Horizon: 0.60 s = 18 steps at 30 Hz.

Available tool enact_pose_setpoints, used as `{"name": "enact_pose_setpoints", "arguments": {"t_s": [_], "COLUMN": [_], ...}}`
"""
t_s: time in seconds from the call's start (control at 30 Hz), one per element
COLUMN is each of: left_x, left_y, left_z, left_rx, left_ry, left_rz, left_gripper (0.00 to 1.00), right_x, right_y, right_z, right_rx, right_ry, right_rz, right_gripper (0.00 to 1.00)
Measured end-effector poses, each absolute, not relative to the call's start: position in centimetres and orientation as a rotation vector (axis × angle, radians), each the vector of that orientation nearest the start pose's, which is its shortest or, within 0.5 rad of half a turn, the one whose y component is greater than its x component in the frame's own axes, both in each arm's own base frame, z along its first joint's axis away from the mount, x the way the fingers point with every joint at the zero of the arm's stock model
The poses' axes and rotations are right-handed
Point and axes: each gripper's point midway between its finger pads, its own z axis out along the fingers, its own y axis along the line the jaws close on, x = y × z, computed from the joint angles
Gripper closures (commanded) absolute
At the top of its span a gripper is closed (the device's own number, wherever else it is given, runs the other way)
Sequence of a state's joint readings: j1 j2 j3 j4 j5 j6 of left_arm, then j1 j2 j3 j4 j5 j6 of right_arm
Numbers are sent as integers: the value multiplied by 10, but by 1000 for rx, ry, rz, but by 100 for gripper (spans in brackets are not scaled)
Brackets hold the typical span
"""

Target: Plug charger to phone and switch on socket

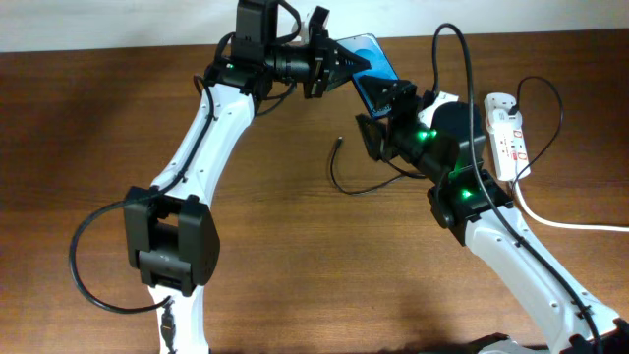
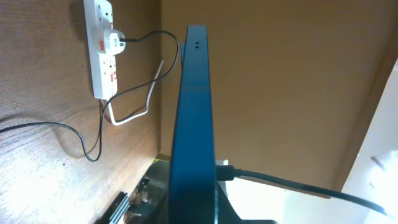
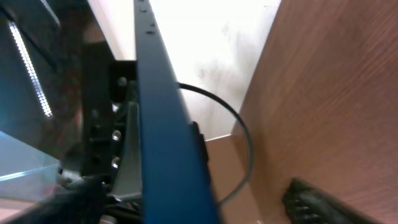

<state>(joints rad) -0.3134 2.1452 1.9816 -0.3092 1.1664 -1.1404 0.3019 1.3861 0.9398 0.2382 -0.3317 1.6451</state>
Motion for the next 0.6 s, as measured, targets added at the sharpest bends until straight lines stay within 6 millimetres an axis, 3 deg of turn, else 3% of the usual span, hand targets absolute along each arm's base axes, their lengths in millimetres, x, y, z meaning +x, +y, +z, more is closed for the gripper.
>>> {"name": "enact_pose_setpoints", "arguments": {"t_s": [0.1,0.3,0.37,0.4,0.47,0.53,0.6], "left_x": [470,500,518,532,538,534,531], "left_y": [-308,-242,-193,-147,-97,-79,-73], "left_z": [290,287,288,289,292,297,300], "left_rx": [-66,-115,-201,-283,-343,-334,-323], "left_ry": [2377,2305,2255,2207,2153,2130,2122], "left_rz": [-1988,-1919,-1887,-1847,-1837,-1872,-1895], "left_gripper": [100,100,100,100,100,100,100], "right_x": [411,406,398,390,372,354,348], "right_y": [184,145,144,149,158,167,173], "right_z": [266,264,260,256,230,200,184], "right_rx": [1026,723,581,482,398,355,328], "right_ry": [1866,1982,2035,2073,2207,2341,2400], "right_rz": [1563,1545,1530,1527,1472,1387,1288], "right_gripper": [2,2,1,2,2,2,2]}}
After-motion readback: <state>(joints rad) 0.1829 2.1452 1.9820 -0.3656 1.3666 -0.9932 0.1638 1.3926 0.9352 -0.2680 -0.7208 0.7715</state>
